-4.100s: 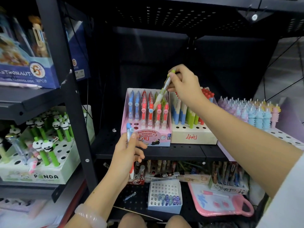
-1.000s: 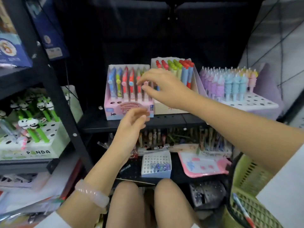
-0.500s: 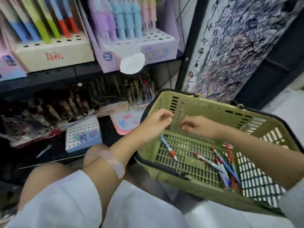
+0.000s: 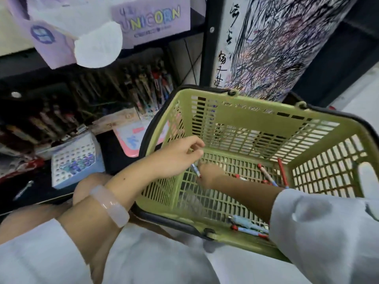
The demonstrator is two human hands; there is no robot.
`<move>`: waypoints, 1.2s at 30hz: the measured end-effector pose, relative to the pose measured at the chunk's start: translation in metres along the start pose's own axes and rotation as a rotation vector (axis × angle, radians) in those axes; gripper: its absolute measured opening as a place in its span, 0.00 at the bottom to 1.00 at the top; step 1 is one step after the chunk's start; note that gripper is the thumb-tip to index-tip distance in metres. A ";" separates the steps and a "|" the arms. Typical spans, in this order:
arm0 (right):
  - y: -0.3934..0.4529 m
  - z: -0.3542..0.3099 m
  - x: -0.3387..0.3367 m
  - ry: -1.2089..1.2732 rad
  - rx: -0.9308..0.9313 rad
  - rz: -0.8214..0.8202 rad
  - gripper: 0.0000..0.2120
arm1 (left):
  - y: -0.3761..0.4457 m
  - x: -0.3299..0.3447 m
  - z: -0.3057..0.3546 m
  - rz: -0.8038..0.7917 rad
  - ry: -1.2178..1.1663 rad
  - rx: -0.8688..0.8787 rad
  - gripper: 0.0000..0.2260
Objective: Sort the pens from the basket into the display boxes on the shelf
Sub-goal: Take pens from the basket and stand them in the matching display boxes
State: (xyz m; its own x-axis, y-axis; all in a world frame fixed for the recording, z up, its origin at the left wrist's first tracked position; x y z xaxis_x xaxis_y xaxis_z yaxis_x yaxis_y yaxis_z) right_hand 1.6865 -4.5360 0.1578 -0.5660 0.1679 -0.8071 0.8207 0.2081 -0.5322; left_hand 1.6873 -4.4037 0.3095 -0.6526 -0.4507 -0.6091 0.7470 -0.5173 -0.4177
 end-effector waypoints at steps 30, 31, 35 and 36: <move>-0.129 0.075 0.045 -0.001 -0.045 -0.435 0.18 | 0.006 0.015 -0.003 -0.076 -0.031 -0.001 0.12; -0.131 0.075 0.046 0.002 -0.041 -0.424 0.18 | 0.006 0.015 -0.004 -0.075 -0.035 -0.002 0.12; -0.132 0.072 0.049 -0.024 -0.035 -0.425 0.19 | 0.006 0.015 -0.003 -0.067 -0.070 -0.007 0.10; -0.131 0.072 0.048 -0.033 -0.039 -0.441 0.18 | 0.005 0.015 -0.002 -0.067 -0.074 -0.010 0.10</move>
State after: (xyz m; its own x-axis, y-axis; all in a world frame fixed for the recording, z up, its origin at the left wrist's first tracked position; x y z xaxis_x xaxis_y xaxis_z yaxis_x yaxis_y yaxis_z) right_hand 1.5578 -4.6243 0.1706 -0.8579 0.0241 -0.5132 0.4974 0.2891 -0.8179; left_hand 1.6819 -4.4114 0.2965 -0.7084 -0.4681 -0.5282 0.7024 -0.5411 -0.4625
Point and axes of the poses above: each hand's wrist, its own y-axis towards the middle knuckle, its own x-axis out of the palm, z = x × y, the point moved 1 cm from there along y, towards the middle knuckle, and after that the axes turned 6 degrees about -x, right-handed, at the moved point
